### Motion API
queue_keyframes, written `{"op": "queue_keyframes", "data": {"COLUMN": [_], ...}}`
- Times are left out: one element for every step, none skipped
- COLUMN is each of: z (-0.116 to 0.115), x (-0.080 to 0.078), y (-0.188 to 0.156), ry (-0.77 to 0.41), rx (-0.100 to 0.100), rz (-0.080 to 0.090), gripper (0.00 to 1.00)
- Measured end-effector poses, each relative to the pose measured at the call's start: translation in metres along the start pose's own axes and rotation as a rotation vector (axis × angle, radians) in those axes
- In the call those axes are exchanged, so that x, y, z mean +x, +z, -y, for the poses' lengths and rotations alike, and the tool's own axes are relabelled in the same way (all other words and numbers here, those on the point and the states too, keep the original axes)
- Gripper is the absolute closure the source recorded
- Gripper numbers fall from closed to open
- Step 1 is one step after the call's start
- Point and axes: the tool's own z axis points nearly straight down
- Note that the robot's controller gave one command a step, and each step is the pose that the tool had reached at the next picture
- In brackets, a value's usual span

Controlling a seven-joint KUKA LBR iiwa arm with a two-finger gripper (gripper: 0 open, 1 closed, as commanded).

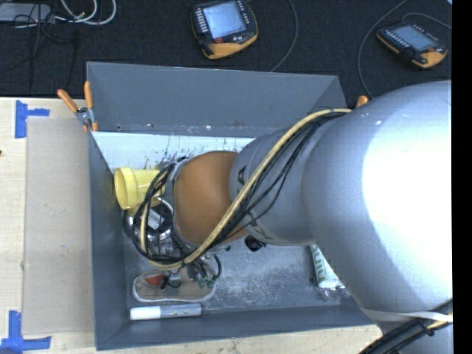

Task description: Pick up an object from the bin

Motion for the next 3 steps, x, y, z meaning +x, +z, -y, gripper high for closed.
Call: {"op": "queue_keyframes", "data": {"z": [-0.0002,0.0,-0.0002], "x": [-0.0004,0.0002,-0.0003], "y": [0.0009,0.0003,0.001], "ry": [0.001,0.001,0.002], "rx": [-0.002,0.0,-0.001], "rz": [0.004,0.0,0.003], "gripper": [0.0,1.0,0.0]}}
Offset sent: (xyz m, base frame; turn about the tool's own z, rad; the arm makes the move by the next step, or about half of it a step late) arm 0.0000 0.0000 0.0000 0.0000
